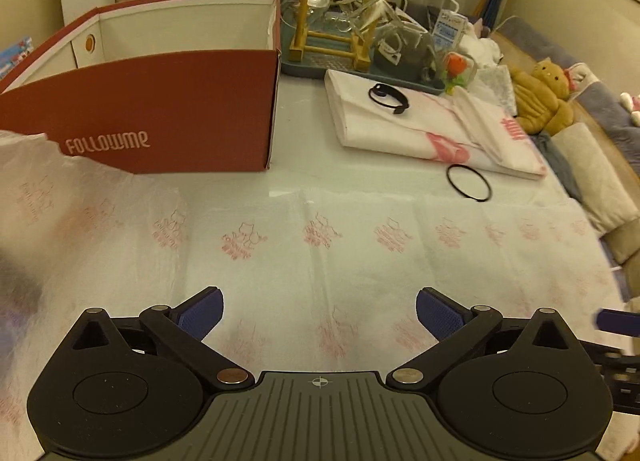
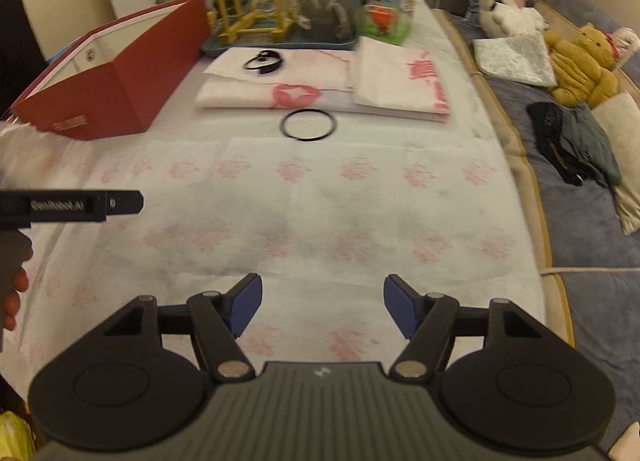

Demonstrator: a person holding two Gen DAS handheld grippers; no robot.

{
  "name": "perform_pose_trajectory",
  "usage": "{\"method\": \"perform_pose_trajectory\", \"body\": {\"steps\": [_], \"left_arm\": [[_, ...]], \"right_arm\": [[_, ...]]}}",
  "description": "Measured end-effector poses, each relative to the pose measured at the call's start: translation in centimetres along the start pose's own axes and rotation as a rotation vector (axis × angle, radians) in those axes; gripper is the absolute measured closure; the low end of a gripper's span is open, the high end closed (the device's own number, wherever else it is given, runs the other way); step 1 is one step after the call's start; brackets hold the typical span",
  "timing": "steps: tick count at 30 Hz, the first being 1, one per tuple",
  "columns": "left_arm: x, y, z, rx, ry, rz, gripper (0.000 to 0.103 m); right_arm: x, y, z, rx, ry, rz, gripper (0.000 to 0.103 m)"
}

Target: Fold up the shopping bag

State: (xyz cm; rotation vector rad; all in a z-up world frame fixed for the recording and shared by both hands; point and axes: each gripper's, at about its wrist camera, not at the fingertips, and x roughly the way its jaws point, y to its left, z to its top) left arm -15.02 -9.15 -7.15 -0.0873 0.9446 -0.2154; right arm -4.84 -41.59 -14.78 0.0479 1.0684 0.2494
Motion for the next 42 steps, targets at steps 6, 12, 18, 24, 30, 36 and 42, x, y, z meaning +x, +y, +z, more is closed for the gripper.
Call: {"method": "perform_pose_trajectory", "body": {"steps": [6, 12, 18, 24, 30, 36, 42], "left_arm": [[-3.9, 2.0, -3.6, -0.044, 0.071, -0.044, 0.000], [-7.7, 6.1, -7.0, -0.146, 0.092, 0.024, 0.000], [-12.7, 11.7, -9.8, -0.287, -0.005, 0.098, 0.000], [-13.3, 12.7, -11.3, -0.345, -0.005, 0.070, 0.000], [-9.3, 4.8, -7.3, -0.080, 0.011, -0.027, 0.000], [-4.6, -3.5, -5.1, 0.189, 0.065, -0.048, 0.000], [-1.1, -7.3, -5.2, 0.334, 0.180, -0.025, 0.000]], "right_arm": [[0.8, 3.5, -0.2, -0.101, 0.025, 0.080, 0.035], [0.3, 7.5, -0.5, -0.249, 0.008, 0.158, 0.033], [0.2, 10.7, -1.1, -0.349, 0.007, 0.194, 0.032], [-0.1, 9.6, -1.2, -0.312, -0.025, 0.131, 0.032], [-0.8, -0.4, -1.1, 0.096, -0.050, 0.090, 0.032], [-4.3, -17.6, -5.3, 0.695, -0.093, 0.038, 0.017], [-5.0, -27.5, -13.2, 1.061, 0.011, 0.151, 0.012]]}}
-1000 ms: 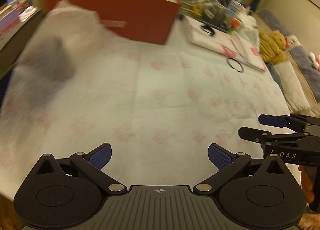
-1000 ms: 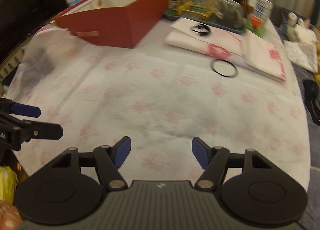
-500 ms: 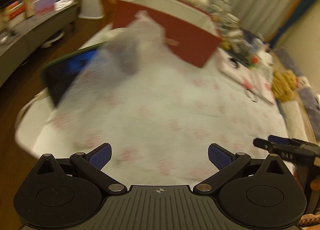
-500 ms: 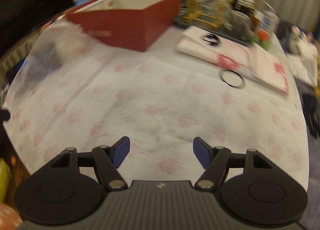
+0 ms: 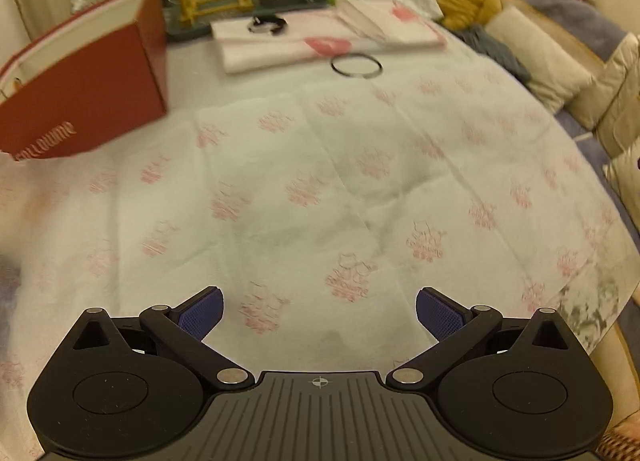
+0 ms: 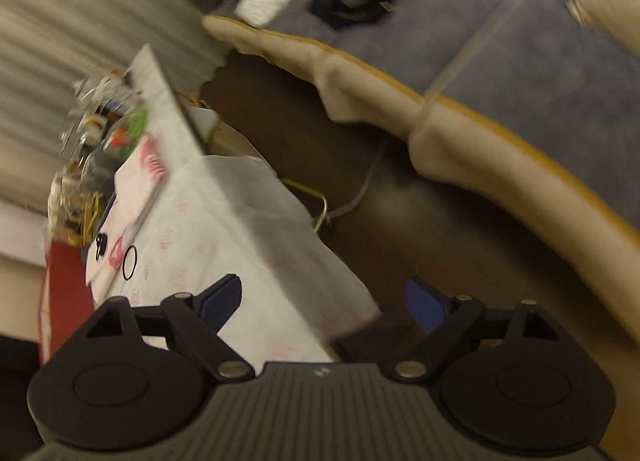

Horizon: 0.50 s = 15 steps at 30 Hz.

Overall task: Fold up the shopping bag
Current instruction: 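Grasp the edge of the white pink-printed bag with the right gripper and lift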

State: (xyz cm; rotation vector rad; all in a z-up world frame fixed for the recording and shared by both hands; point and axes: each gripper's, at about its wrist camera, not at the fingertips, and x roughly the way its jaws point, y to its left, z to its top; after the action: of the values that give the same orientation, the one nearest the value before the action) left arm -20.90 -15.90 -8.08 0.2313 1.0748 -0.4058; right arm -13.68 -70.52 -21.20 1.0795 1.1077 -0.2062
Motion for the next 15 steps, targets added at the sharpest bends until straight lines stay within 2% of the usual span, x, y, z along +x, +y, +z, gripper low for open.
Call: {"method": "perform_pose_trajectory", "body": {"steps": [4, 8, 10, 13, 14, 15], "left_arm": [[-0.2, -0.5, -0.7, 0.053, 0.009, -0.005, 0.000], [-0.5, 0.3, -0.9, 0.044, 0.026, 0.000, 0.000], [-0.5, 0.6, -1.1, 0.031, 0.031, 0.007, 0.000], [-0.5, 0.7, -1.2, 0.012, 0.038, 0.017, 0.000], [-0.5, 0.8, -1.3, 0.006, 0.039, 0.019, 0.000], [-0.5, 0.8, -1.4, 0.001, 0.040, 0.022, 0.000]], "right_arm": [[2.9, -4.0, -1.2, 0.180, 0.119, 0.144, 0.012], [7.7, -6.5, -1.6, 0.332, 0.227, 0.278, 0.009], [10.1, -7.5, -1.9, 0.416, 0.276, 0.381, 0.009], [12.0, -7.8, -2.6, 0.466, 0.278, 0.462, 0.008], [12.2, -7.8, -2.8, 0.474, 0.255, 0.474, 0.013], [12.0, -8.0, -3.0, 0.483, 0.224, 0.492, 0.023]]}}
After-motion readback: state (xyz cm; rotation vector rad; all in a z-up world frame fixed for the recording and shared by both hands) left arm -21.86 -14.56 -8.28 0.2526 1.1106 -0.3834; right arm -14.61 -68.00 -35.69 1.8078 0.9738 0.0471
